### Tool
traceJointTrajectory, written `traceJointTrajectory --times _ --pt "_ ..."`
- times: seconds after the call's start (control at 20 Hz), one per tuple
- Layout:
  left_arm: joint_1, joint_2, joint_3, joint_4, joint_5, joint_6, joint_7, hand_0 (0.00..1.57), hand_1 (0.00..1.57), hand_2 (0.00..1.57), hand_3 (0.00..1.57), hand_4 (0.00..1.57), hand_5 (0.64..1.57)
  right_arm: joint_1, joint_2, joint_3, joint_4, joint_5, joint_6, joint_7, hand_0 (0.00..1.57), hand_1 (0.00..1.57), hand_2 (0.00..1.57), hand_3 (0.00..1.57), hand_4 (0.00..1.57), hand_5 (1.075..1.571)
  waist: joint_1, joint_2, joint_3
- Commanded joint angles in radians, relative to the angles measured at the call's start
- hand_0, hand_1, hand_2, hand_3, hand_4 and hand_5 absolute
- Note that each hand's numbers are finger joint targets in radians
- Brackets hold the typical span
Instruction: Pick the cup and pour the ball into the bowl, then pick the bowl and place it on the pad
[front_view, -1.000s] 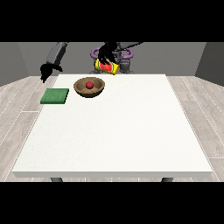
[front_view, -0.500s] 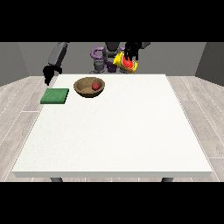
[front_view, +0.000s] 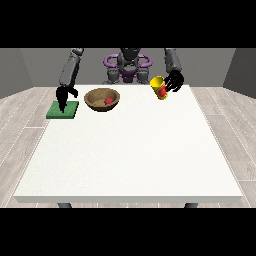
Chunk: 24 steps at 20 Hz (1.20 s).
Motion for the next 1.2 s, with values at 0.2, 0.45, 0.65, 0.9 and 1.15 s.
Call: traceJointTrajectory --times 0.2,0.45,0.65,0.9,1.15 --pt "0.014 -0.024 0.202 0.044 0.484 -0.155 -0.341 0.78 0.78 0.67 0.00 0.94 1.547 -0.033 0.021 -0.038 -0.044 -0.050 -0.010 -0.033 0.00 0.00 0.40 0.08 0.59 1.544 0.054 0.172 0.0036" --pt "-0.040 -0.006 0.259 0.190 0.567 -0.271 -0.381 0.00 0.00 0.00 0.00 0.00 0.642 -0.090 0.014 -0.010 -0.116 -0.050 -0.015 0.025 0.00 0.00 0.00 0.00 0.00 1.569 -0.030 0.225 0.0072" --pt "-0.068 0.043 0.284 0.207 0.596 -0.328 -0.393 0.00 0.00 0.00 0.00 0.00 0.654 -0.153 0.067 0.004 -0.117 -0.043 -0.099 0.058 0.00 0.00 0.00 0.00 0.00 1.571 -0.017 0.201 0.0089" --pt "-0.024 0.028 0.265 0.188 0.590 -0.334 -0.327 0.00 0.00 0.00 0.00 0.00 0.684 -0.109 0.137 0.023 -0.061 -0.057 -0.081 0.126 0.00 0.00 0.00 0.00 0.00 1.566 -0.052 0.073 0.0097" --pt "0.037 0.064 0.356 0.371 0.618 -0.290 -0.368 0.00 0.00 0.00 0.00 0.00 0.667 -0.095 0.169 0.105 -0.177 -0.040 -0.076 0.272 0.00 0.00 0.00 0.00 0.00 1.567 -0.205 -0.096 0.0077"
